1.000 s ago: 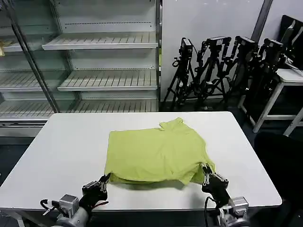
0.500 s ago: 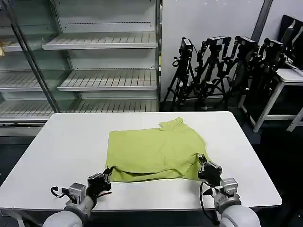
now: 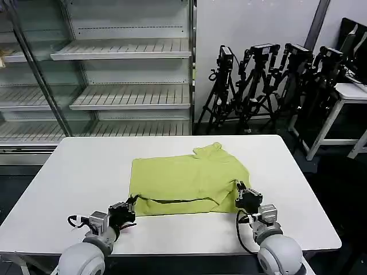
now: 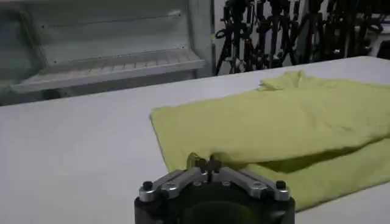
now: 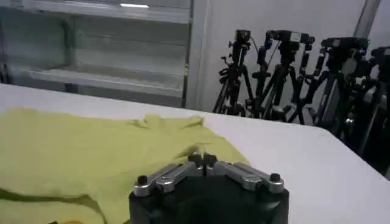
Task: Fold and organize the clothes.
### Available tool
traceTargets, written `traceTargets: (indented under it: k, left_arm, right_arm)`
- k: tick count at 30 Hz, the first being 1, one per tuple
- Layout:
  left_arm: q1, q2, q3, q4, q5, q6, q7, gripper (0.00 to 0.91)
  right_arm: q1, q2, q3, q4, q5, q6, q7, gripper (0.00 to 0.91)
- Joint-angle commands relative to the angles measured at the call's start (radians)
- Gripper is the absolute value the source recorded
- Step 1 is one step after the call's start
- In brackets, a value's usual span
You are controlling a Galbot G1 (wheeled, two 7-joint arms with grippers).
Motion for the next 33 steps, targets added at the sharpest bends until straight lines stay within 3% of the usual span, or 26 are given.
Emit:
traceTargets:
  k: [1,10,21,28,29,30,31,33]
  left_arm:
    - [-0.043,0.001,0.009,0.042,0.0,-0.001,-0.001,0.907]
    - [0.015,0.004,-0.025,-0.02,-0.002,0.004,0.008,0.907]
    - [0.181,-0.05,-0.105,-0.118,-0.002,0.002,0.004,0.907]
    - [0.152,-0.075,-0.081,-0.044,-0.001,-0.004,0.003,0.907]
    - [0.145,-0.08,-0.077,-0.034,-0.002,-0.004,0.0,0.242]
    - [0.143,-0.081,-0.075,-0.03,-0.004,-0.004,-0.002,0.101]
    - [0.141,-0.083,-0.072,-0.028,-0.006,-0.004,-0.003,0.02]
    - [0.139,-0.085,-0.062,-0.023,-0.007,-0.011,-0.004,0.02]
  right_arm:
    - [0.03,0.006,-0.013,-0.042,-0.005,0.005,-0.003,0.907]
    - [-0.016,0.018,0.008,-0.005,-0.058,0.032,-0.002,0.907]
    - [-0.211,0.024,0.099,0.119,-0.087,0.079,-0.013,0.907]
    - [-0.272,0.036,0.179,0.087,-0.078,0.057,0.0,0.907]
    - [-0.273,0.035,0.183,0.081,-0.074,0.044,0.006,0.907]
    - [-0.273,0.035,0.186,0.078,-0.068,0.034,0.009,0.907]
    - [-0.274,0.035,0.186,0.077,-0.063,0.027,0.013,0.907]
    - [-0.272,0.035,0.187,0.073,-0.055,0.008,0.021,0.907]
